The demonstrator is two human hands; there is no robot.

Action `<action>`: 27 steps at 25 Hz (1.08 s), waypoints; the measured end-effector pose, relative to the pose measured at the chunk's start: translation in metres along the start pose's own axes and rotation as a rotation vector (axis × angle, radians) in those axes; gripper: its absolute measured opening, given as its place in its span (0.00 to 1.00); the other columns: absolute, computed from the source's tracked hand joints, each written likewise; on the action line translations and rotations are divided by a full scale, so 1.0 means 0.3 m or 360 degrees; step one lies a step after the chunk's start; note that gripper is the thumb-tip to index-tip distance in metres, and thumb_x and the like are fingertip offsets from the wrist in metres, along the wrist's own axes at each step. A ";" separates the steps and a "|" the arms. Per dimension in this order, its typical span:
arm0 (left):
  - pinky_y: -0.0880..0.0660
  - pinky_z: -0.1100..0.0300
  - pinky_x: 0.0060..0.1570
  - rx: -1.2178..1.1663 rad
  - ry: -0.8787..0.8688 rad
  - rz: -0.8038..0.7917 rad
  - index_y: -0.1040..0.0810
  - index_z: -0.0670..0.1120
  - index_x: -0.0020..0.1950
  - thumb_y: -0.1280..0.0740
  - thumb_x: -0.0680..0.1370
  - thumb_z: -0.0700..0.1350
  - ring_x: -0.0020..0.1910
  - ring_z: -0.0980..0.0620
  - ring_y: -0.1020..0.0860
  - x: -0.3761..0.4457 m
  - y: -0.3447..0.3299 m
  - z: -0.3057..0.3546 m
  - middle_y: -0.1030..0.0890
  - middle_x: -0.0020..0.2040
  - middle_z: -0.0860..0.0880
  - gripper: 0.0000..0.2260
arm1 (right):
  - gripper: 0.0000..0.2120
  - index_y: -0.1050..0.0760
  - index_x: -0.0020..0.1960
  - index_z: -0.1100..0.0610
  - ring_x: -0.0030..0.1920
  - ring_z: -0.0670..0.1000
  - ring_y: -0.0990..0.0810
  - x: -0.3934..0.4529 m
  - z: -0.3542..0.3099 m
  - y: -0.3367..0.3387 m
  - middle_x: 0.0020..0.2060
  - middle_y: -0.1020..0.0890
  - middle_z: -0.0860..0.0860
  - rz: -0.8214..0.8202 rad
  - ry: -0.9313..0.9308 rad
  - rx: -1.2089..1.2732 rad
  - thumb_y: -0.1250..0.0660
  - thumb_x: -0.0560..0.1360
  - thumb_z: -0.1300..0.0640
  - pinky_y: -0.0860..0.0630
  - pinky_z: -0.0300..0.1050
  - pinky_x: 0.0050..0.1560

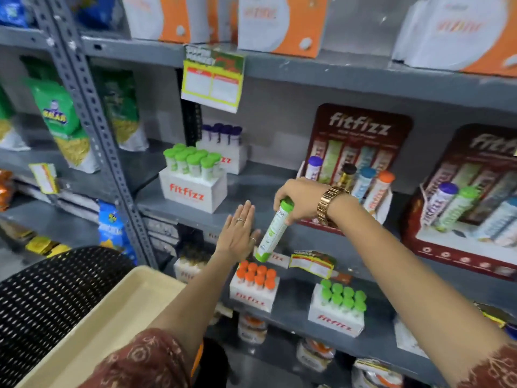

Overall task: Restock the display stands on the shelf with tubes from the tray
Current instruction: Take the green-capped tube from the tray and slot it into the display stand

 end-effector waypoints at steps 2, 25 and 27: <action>0.54 0.49 0.75 -0.0016 -0.0030 -0.0102 0.56 0.43 0.76 0.49 0.82 0.50 0.77 0.48 0.57 0.051 -0.053 0.068 0.57 0.78 0.46 0.27 | 0.16 0.21 0.54 0.53 0.46 0.50 0.28 -0.020 0.074 0.042 0.42 0.27 0.49 0.0009 -0.0050 -0.0053 0.26 0.67 0.59 0.30 0.40 0.43; 0.59 0.49 0.75 0.0129 0.0073 -0.0341 0.55 0.48 0.77 0.57 0.82 0.55 0.77 0.47 0.56 0.136 -0.225 0.148 0.54 0.79 0.48 0.25 | 0.15 0.21 0.50 0.59 0.26 0.49 0.21 0.016 0.404 0.242 0.45 0.16 0.58 0.0029 -0.0497 0.0359 0.25 0.65 0.68 0.25 0.34 0.22; 0.60 0.49 0.75 0.0131 0.0078 -0.0353 0.55 0.48 0.77 0.57 0.82 0.55 0.77 0.47 0.56 0.137 -0.226 0.147 0.54 0.79 0.48 0.25 | 0.14 0.21 0.49 0.60 0.22 0.46 0.24 0.012 0.413 0.250 0.36 0.17 0.55 0.0093 -0.0534 0.0312 0.23 0.64 0.64 0.29 0.33 0.18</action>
Point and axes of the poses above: each hand's wrist, its own x-axis towards the middle knuckle, its own y-axis out of the back of the hand, z = x × y, the point moved 8 cm from there along x, towards the middle knuckle
